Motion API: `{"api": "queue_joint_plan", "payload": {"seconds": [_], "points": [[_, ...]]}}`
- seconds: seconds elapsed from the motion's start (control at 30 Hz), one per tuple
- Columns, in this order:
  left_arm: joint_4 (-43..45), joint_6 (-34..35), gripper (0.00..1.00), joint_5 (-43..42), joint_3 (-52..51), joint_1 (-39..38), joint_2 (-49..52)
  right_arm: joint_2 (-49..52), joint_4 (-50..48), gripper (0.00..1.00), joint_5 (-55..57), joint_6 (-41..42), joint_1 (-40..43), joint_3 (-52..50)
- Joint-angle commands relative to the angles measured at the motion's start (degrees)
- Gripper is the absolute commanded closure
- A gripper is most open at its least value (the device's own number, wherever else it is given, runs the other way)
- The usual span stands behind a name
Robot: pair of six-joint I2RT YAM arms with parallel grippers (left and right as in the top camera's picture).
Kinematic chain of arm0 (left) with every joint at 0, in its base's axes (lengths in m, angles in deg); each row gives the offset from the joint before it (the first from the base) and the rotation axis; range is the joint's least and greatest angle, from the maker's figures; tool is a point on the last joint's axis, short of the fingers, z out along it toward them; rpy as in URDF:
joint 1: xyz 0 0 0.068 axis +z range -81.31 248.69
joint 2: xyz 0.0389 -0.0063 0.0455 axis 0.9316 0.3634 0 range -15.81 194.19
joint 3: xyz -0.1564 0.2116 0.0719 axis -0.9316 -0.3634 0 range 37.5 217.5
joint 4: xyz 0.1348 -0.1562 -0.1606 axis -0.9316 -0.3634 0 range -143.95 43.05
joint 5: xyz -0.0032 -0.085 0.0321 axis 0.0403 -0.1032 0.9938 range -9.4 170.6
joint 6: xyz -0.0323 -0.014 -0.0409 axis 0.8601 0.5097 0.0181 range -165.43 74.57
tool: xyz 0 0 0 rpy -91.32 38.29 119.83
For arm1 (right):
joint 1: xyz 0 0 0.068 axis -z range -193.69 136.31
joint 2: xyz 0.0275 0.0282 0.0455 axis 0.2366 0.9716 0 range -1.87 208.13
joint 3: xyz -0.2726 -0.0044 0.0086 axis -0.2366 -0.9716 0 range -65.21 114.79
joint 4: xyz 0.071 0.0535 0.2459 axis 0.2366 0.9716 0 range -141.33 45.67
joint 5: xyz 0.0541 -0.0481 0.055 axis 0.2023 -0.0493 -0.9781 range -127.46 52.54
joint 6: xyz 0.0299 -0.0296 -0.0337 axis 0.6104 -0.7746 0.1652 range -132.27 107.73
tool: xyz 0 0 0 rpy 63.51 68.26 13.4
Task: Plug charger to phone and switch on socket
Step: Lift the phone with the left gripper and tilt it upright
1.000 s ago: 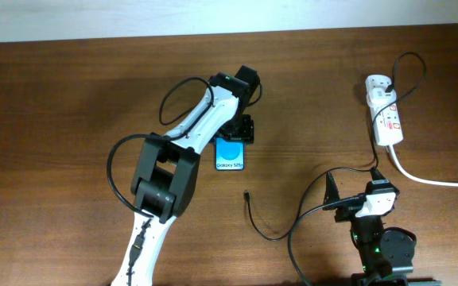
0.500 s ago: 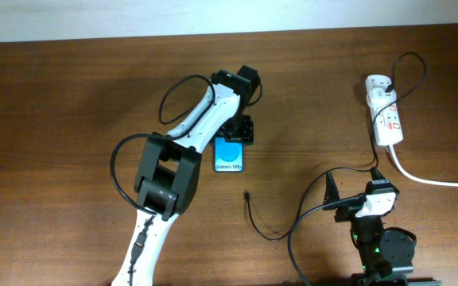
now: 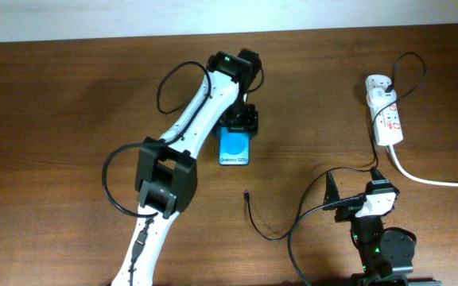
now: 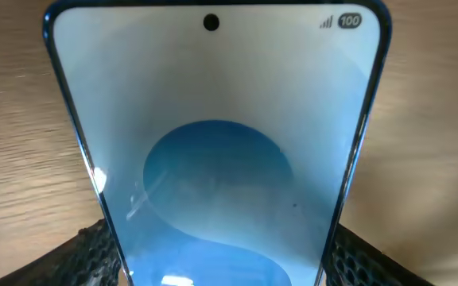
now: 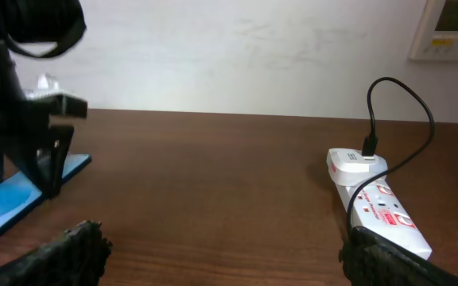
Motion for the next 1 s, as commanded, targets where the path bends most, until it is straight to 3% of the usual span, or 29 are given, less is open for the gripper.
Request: {"api": "queue_joint_plan", "payload": {"seconds": [0.0, 0.1, 0.23, 0.4, 0.6, 0.97], "points": [[-0.2, -5.3, 0.27, -18.3, 3.0, 3.1, -0.2, -0.4, 0.3, 0.02, 0.5, 0.1, -0.4, -0.3], [-0.3, -7.8, 0.27, -37.0, 3.0, 8.1, -0.2, -0.4, 0.3, 0.02, 0.5, 0.1, -0.4, -0.3], [-1.1, -7.8, 0.28, -53.9, 3.0, 12.8, -0.2, -0.4, 0.3, 0.02, 0.5, 0.1, -0.4, -0.3], [-1.2, -6.1, 0.30, -67.8, 3.0, 16.6, -0.2, -0.4, 0.3, 0.02, 0.5, 0.1, -0.4, -0.3], [-1.1, 2.4, 0.32, -75.2, 3.0, 19.9, -0.2, -0.4, 0.3, 0.02, 0.5, 0.1, -0.4, -0.3], [-1.1, 3.5, 0.30, -80.5, 3.0, 26.4, -0.2, -0.4, 0.3, 0.02, 0.5, 0.1, -0.4, -0.3]]}}
